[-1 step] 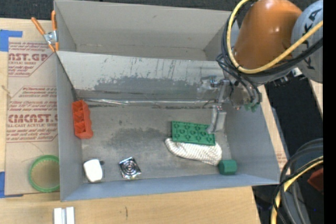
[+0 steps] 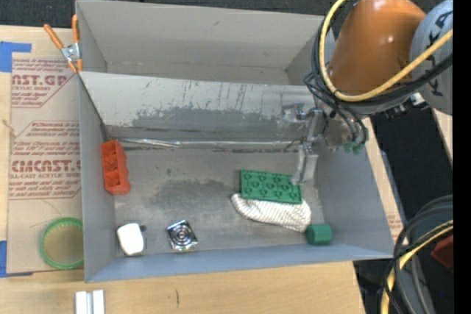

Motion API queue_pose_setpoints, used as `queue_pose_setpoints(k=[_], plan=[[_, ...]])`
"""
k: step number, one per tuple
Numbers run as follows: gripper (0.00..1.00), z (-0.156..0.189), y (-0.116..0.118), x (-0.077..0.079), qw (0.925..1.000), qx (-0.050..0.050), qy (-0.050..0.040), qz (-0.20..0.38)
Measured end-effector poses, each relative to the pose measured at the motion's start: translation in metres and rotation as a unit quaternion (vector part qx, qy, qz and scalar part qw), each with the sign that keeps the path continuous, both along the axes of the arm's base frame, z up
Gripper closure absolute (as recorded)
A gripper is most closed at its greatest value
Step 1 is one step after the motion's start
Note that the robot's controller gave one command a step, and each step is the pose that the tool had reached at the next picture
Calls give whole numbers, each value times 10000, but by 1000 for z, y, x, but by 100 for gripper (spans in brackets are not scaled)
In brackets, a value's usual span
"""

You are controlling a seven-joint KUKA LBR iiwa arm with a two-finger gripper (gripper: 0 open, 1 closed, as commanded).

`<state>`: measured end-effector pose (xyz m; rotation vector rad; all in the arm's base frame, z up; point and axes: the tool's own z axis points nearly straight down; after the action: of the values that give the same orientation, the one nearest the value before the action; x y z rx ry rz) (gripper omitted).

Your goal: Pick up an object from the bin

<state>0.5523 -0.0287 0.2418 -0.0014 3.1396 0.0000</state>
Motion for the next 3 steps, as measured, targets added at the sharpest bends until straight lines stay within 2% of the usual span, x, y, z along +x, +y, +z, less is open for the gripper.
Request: queue_pose_setpoints(k=[1,2,3], plan=[[0,-23,5,-7,9997,-1,-39,-250],[0,-79,10,-13,10000,0,-14,-23],[0,-111,15,-17,9978,-3,-6,669]])
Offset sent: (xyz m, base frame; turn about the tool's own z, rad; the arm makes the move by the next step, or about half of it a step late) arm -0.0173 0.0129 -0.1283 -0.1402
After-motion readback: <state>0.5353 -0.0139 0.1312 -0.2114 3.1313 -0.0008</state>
